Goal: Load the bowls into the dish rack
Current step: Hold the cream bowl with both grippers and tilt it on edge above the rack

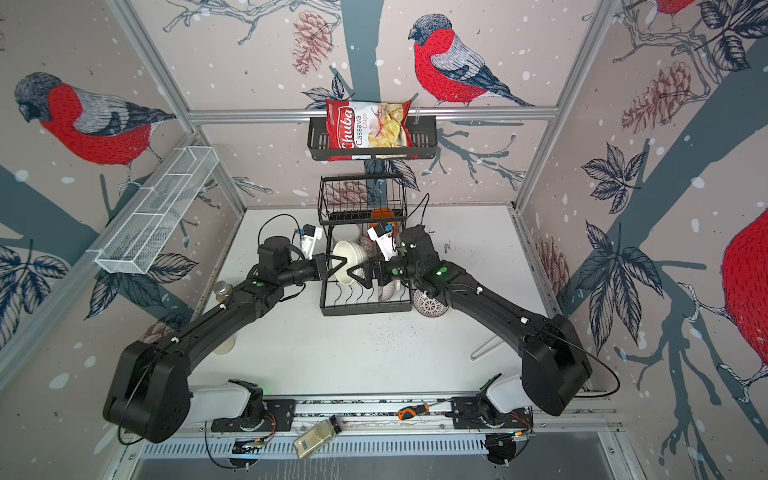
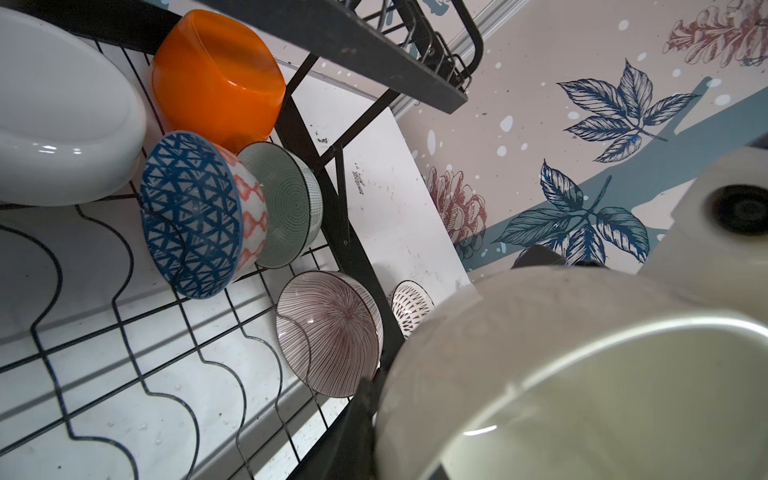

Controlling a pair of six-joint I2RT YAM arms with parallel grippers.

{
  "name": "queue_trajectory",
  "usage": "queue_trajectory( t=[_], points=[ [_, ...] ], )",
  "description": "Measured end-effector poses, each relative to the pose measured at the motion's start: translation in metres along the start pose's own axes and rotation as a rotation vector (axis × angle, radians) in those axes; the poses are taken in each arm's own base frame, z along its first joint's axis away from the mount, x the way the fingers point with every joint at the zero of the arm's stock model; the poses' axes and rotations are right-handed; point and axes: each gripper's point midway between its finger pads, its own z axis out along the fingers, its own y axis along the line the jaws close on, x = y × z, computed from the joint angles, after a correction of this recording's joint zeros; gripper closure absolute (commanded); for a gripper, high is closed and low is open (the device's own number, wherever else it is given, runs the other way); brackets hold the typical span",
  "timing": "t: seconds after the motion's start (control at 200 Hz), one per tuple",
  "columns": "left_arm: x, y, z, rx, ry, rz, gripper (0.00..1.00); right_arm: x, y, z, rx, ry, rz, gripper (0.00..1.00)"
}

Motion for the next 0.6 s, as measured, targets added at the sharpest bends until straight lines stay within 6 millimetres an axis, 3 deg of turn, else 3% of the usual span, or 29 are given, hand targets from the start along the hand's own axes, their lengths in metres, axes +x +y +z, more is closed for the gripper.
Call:
queue_trajectory(
  t=[0.31,0.6],
  points=[
    [0.001,-0.009,-0.002,0.054,-0.01,0.005,1.0,-0.006,0.013,0.004,-0.056,-0.01,-0.005,0.07],
    [-0.003,-0.006,0.0,0.045,-0.028,0.012,1.0,-0.007,0.012,0.007,-0.055,-0.012,0.014,0.27]
  ],
)
